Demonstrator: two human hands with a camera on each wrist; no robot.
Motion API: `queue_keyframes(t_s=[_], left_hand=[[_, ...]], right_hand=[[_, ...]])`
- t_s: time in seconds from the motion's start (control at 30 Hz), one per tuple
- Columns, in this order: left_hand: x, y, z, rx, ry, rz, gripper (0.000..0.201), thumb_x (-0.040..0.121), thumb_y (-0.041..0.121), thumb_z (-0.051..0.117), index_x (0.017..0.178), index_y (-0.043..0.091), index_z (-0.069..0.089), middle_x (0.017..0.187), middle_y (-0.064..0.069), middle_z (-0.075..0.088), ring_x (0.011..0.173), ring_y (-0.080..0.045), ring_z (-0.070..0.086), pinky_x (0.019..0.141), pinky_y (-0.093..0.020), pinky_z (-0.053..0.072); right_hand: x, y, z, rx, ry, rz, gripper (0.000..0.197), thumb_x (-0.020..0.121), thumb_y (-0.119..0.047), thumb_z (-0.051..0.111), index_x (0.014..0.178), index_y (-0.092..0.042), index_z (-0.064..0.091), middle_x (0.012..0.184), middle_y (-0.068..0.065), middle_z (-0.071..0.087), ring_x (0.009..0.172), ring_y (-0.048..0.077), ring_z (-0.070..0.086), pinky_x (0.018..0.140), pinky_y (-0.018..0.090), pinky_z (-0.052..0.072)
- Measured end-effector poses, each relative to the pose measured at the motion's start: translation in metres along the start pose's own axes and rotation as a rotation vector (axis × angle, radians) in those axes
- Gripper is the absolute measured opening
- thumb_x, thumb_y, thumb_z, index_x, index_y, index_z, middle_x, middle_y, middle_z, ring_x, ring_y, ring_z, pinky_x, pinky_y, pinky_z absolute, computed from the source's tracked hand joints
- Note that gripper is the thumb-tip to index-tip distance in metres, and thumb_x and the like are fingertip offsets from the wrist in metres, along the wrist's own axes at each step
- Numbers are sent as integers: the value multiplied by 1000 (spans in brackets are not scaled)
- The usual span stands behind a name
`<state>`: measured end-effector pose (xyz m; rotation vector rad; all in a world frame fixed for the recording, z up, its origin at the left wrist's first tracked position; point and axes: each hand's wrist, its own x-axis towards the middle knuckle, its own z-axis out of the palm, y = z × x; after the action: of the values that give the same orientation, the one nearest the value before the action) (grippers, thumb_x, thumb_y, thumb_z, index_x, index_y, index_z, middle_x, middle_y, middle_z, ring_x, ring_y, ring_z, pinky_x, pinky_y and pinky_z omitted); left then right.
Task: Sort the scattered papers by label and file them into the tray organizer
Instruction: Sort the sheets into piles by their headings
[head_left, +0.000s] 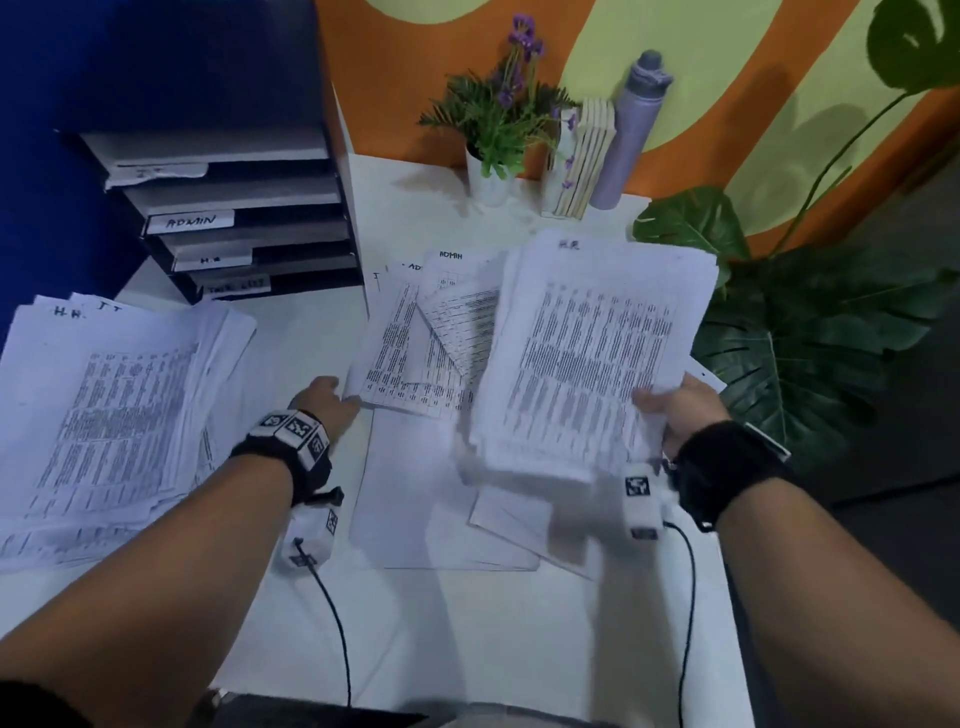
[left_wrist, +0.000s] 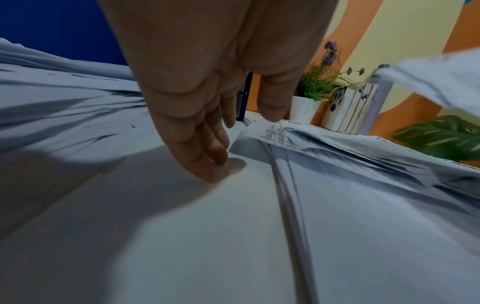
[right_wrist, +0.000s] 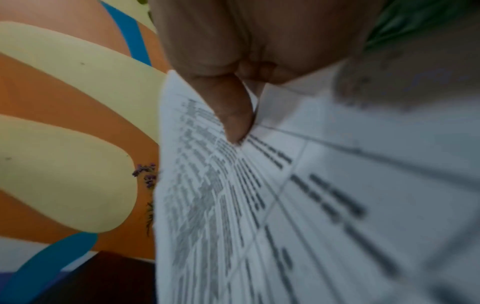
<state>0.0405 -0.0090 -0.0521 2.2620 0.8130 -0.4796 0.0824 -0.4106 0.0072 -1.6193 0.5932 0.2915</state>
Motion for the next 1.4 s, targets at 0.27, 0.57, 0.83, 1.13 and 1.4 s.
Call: queue_keyframes(t_s=[0.27, 0.57, 0.83, 1.13, 1.4], left_hand=[[42, 26, 2, -110, 23, 116, 66, 95, 40, 54, 150, 12, 28, 150, -9, 38, 134, -25, 40, 107, -27, 30], [51, 37, 13, -170, -22, 252, 74, 79, 4, 72, 144, 24, 43, 144, -3, 46, 121, -24, 53, 101, -30, 45], [32, 31, 12, -156, -74, 213, 75, 72, -14, 66, 131, 30, 55, 135, -8, 52, 79, -19, 62, 64, -25, 53], [14, 3, 1, -146, -50, 109, 77, 77, -17, 53, 137, 31, 47, 135, -15, 49, 67, -19, 59, 57, -27, 51], [-17, -12, 3, -149, -14, 18, 62, 77, -12, 48, 128, 22, 57, 129, -11, 52, 80, -21, 56, 58, -22, 43]], right_hand=[[50, 13, 84, -338, 230, 158, 38, 86, -11, 59, 121, -2, 50, 105, 15, 60, 92, 32, 61, 84, 37, 53], [63, 14, 130, -99, 151, 103, 53, 86, -2, 63, 136, -2, 44, 113, 13, 57, 95, 29, 58, 80, 31, 46], [68, 6, 137, -62, 132, 62, 31, 83, -2, 68, 109, 3, 52, 84, 8, 56, 72, 23, 55, 63, 31, 47], [47, 17, 93, -100, 119, -18, 68, 67, -4, 70, 130, -17, 48, 105, 14, 65, 93, 35, 65, 86, 51, 54], [19, 41, -16, -408, 260, 49, 29, 86, 0, 62, 114, 6, 58, 103, 19, 63, 94, 35, 60, 83, 41, 50]])
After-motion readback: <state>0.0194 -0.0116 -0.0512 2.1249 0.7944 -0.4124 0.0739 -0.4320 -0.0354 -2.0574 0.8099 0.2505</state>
